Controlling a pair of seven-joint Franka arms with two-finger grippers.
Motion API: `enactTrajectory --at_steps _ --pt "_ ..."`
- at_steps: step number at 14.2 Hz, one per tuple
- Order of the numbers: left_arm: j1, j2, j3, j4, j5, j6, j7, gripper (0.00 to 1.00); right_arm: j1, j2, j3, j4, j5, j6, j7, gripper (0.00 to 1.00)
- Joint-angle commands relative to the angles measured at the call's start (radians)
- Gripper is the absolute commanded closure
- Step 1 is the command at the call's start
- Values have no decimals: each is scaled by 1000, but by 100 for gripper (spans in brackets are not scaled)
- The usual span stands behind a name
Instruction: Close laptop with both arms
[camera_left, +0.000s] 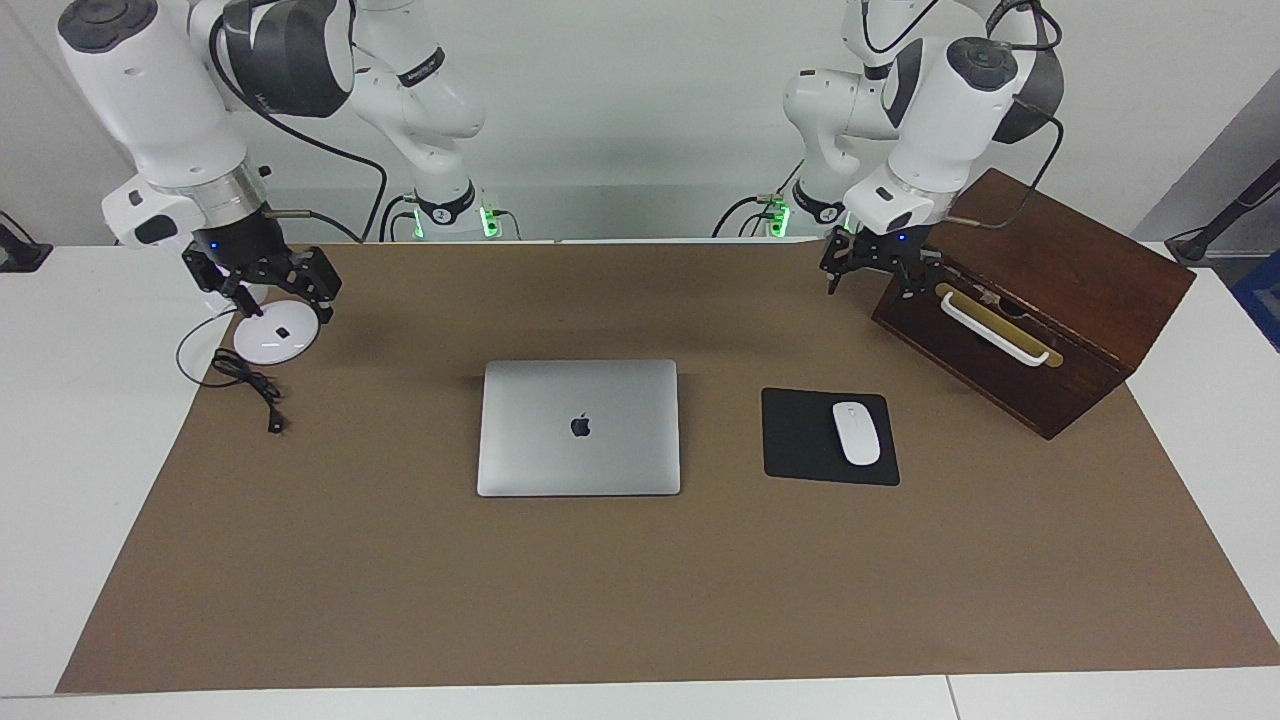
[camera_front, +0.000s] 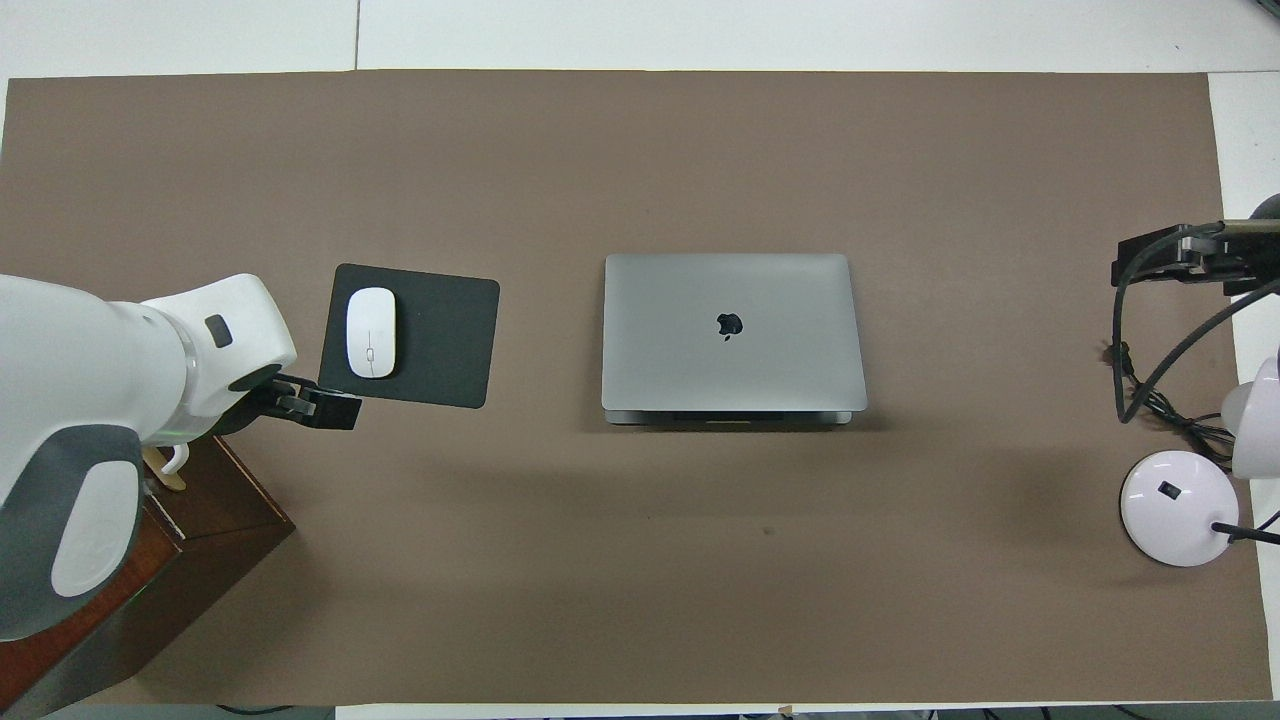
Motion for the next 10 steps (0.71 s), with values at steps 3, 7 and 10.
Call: enactTrajectory --at_steps 3,7,10 --pt "133 -11 -9 39 6 -16 20 0 -19 -22 12 -22 3 -4 6 0" --pt "262 -2 -10 78 6 -28 19 0 -18 -22 12 -19 3 -3 6 0" --pt "269 7 -9 125 6 -32 8 0 -19 -22 12 -19 3 -3 8 0"
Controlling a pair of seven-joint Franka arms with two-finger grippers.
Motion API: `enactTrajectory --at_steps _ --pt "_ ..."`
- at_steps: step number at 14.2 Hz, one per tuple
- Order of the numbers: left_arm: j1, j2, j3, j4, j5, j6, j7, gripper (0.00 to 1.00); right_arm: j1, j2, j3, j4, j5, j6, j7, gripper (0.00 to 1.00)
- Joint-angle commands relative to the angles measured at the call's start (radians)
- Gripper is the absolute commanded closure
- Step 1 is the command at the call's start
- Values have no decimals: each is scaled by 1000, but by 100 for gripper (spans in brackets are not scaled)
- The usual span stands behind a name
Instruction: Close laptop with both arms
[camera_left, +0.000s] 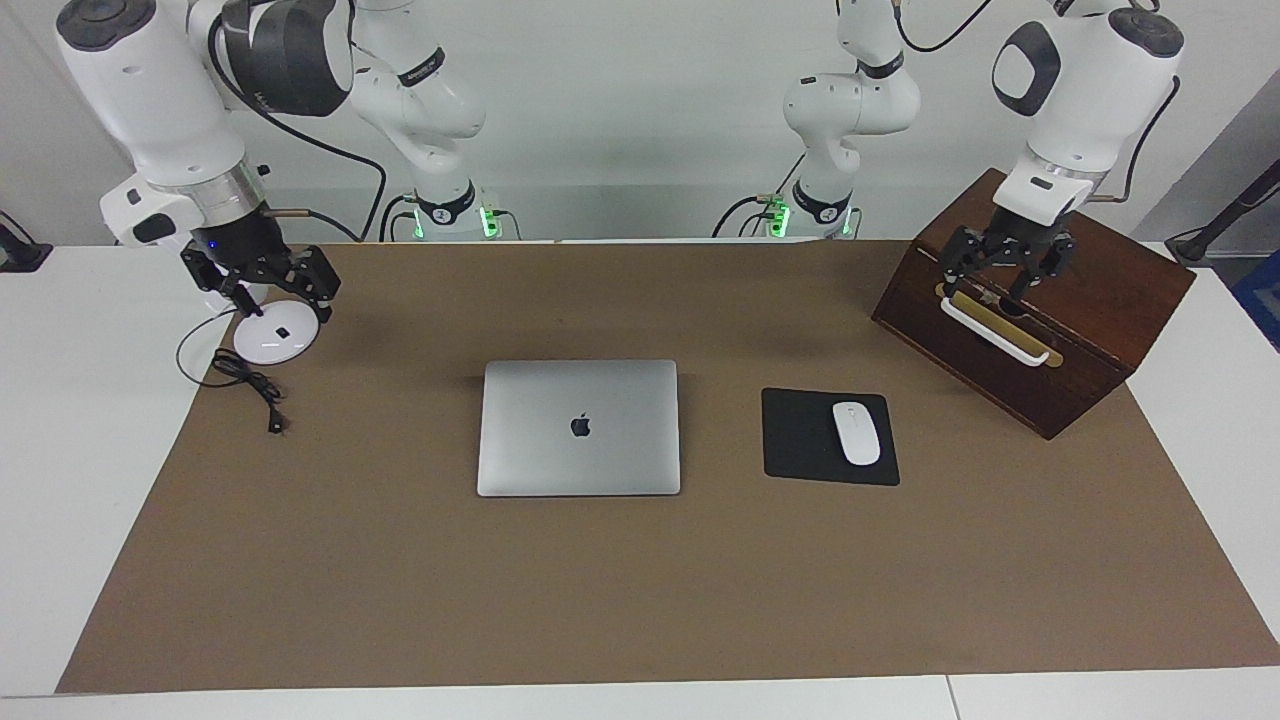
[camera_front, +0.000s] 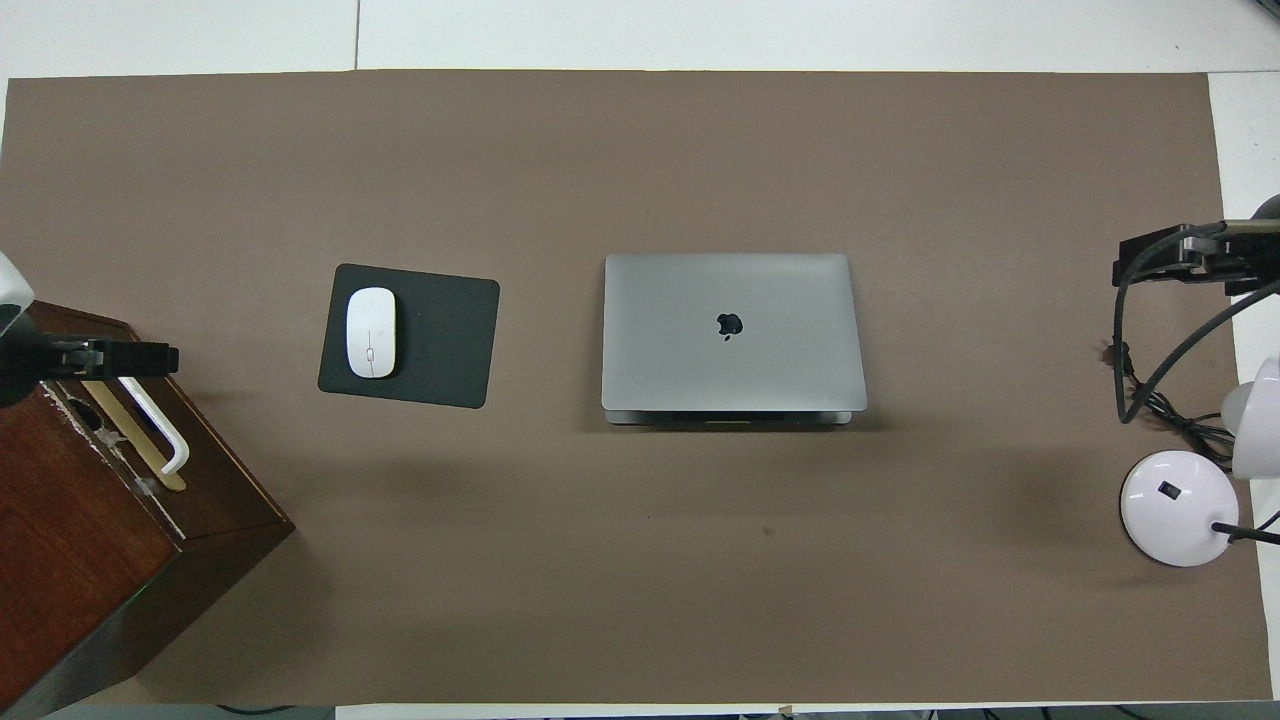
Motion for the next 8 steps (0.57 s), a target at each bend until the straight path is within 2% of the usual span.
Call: enactTrajectory --at_steps 1,8 --pt "26 20 -13 78 5 -49 -19 0 -19 -20 12 -19 3 -3 6 0" --pt "37 158 -11 375 -11 -334 -27 0 -18 -20 12 -19 3 -3 6 0"
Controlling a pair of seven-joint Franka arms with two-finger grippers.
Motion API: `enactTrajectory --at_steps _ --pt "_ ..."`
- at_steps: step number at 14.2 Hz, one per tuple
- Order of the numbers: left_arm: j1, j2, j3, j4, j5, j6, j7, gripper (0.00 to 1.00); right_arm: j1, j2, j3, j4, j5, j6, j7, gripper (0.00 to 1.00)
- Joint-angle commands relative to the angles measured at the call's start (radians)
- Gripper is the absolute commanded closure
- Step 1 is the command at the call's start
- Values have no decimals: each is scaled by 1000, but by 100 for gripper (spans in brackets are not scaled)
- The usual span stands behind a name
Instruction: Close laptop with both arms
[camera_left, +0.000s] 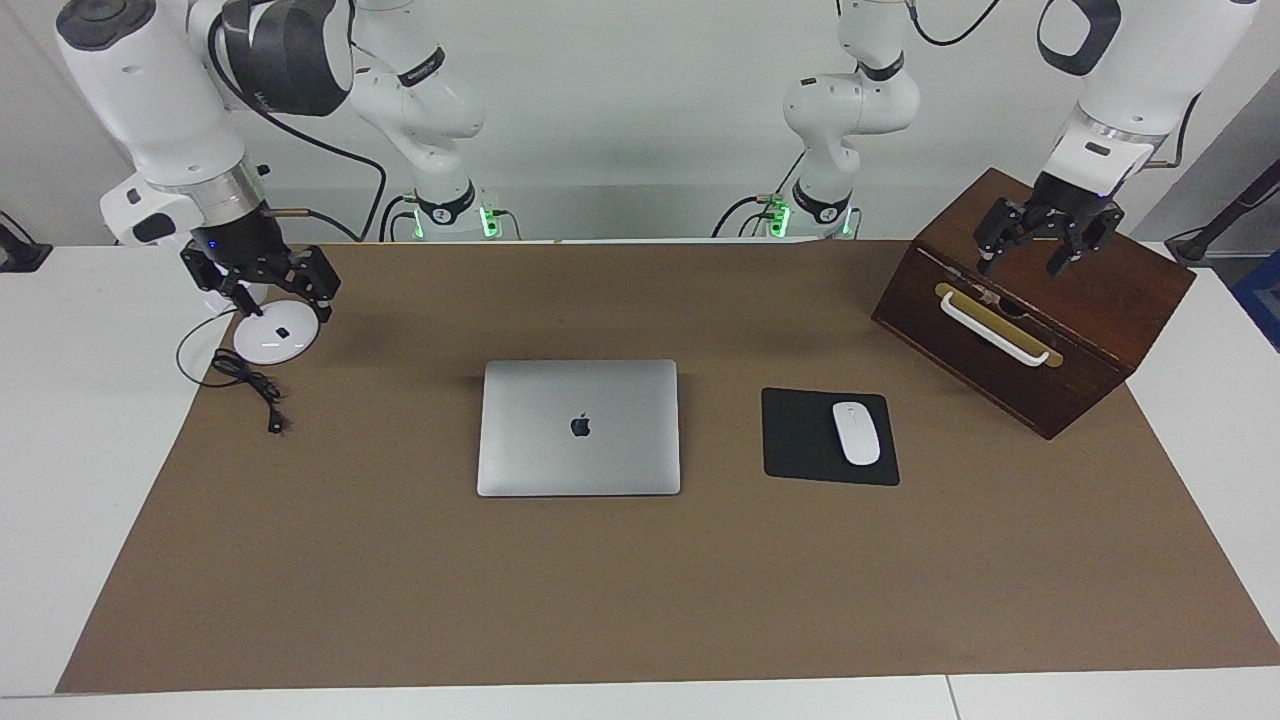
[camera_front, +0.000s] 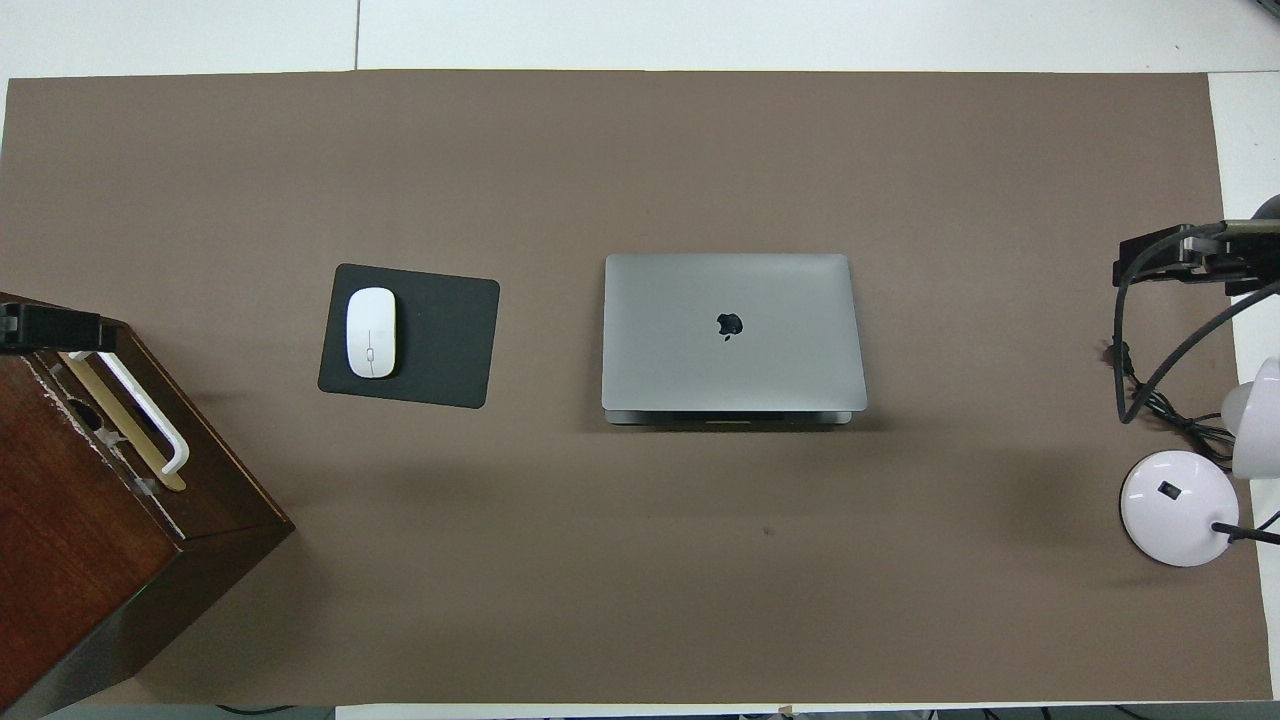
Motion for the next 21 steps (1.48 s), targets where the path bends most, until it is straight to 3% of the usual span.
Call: enactTrajectory --at_steps 1,3,6,14,21 --pt "15 94 -8 158 -12 -143 -11 0 -18 -20 12 -19 3 -3 6 0" --pt "16 139 -7 224 -12 -212 -11 0 -18 -20 12 -19 3 -3 6 0" --pt "25 141 -8 193 -10 -235 -11 0 -18 -20 12 -19 3 -3 6 0" --pt "5 121 -16 105 -4 -83 -76 0 -18 -19 12 -19 3 -3 6 0" --pt "7 119 -16 107 -4 -92 -76 0 -18 -20 12 -19 3 -3 6 0"
